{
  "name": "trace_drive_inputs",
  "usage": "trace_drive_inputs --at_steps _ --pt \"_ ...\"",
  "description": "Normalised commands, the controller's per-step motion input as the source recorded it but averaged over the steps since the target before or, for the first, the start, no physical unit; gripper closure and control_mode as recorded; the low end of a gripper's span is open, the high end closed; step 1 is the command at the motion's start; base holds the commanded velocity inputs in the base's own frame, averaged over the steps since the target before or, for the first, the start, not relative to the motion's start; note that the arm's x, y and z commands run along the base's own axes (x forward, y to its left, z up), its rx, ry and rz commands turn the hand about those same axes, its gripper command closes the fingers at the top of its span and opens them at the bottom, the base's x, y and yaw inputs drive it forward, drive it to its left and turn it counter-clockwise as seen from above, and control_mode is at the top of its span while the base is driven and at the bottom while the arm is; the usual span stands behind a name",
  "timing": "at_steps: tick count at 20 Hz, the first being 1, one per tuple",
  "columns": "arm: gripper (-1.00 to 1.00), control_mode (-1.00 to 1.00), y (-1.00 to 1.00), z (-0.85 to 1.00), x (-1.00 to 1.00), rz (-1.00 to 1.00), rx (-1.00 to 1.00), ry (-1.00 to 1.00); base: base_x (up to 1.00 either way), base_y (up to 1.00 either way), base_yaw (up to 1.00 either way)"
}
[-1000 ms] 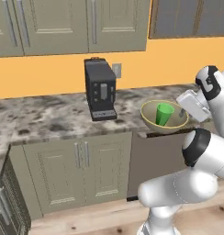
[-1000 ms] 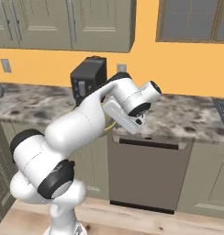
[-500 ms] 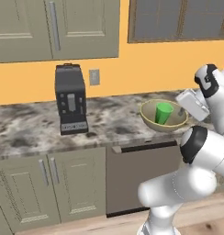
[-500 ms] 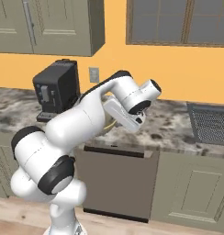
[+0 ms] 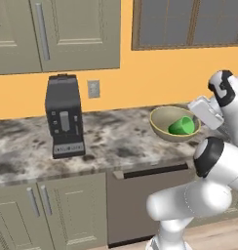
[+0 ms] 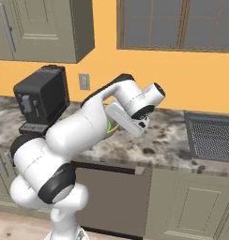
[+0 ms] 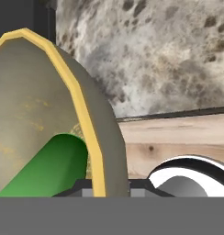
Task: Place the cup inside the bowl on the dining table and move the bowl to any counter.
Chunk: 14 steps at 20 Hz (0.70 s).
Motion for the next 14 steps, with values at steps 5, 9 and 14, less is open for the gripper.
trace_drive_inputs --at_steps 5,9,14 --pt "1.0 1.0 0.0 0.0 0.0 0.0 0.0 0.0 0.52 -0.04 0.0" --pt "1.0 1.0 0.0 0.0 0.0 0.0 0.0 0.0 0.16 -0.02 0.0" --pt "1.0 1.0 0.0 0.0 0.0 0.0 0.0 0.0 0.0 0.0 0.0"
